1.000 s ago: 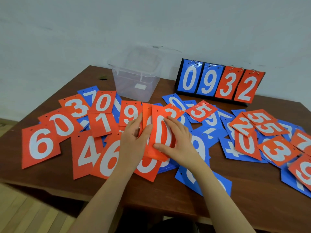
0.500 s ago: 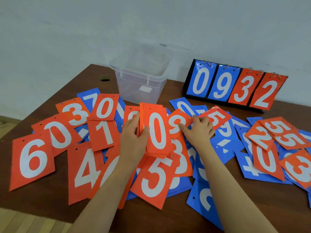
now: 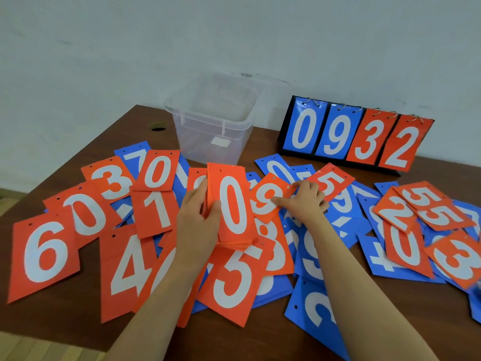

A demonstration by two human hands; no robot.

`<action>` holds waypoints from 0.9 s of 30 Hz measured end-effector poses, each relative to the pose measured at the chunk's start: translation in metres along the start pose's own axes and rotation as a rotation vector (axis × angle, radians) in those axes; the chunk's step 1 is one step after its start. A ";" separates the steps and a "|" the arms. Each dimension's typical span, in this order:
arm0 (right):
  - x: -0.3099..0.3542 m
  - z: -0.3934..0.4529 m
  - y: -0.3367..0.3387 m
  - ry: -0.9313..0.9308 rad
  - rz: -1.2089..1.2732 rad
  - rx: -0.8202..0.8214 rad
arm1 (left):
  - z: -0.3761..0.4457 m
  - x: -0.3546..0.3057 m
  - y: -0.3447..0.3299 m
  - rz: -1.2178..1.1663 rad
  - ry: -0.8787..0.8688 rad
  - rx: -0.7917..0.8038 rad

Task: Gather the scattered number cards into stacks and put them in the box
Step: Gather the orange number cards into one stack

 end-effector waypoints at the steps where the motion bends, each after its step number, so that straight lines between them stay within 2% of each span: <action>1: 0.002 -0.001 0.002 0.011 0.041 -0.028 | 0.000 0.000 0.000 0.003 0.006 -0.001; 4: 0.014 -0.007 0.008 0.132 0.205 -0.117 | 0.000 -0.004 0.001 0.003 0.000 -0.006; 8: 0.018 -0.034 0.047 0.234 0.664 -0.372 | -0.002 -0.012 0.007 0.003 -0.029 -0.039; 12: 0.018 -0.059 0.078 0.291 0.846 -0.502 | -0.007 -0.019 0.015 0.042 -0.055 -0.067; 16: 0.029 -0.081 0.085 0.287 0.977 -0.426 | -0.016 -0.029 0.021 0.022 -0.064 -0.077; 21: 0.053 -0.122 0.058 0.349 0.884 -0.268 | -0.039 -0.042 0.026 -0.132 -0.057 -0.011; 27: 0.055 -0.161 0.039 0.371 0.871 -0.218 | -0.068 -0.034 0.031 -0.177 -0.007 0.036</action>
Point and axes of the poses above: each hand's wrist, its own z-axis towards the middle knuckle, its own y-axis out of the back of the hand, x = y × z, the point moved 10 cm from there along z, towards the middle knuckle, and after that the axes turned 2 degrees about y, right-handed, at the moved point
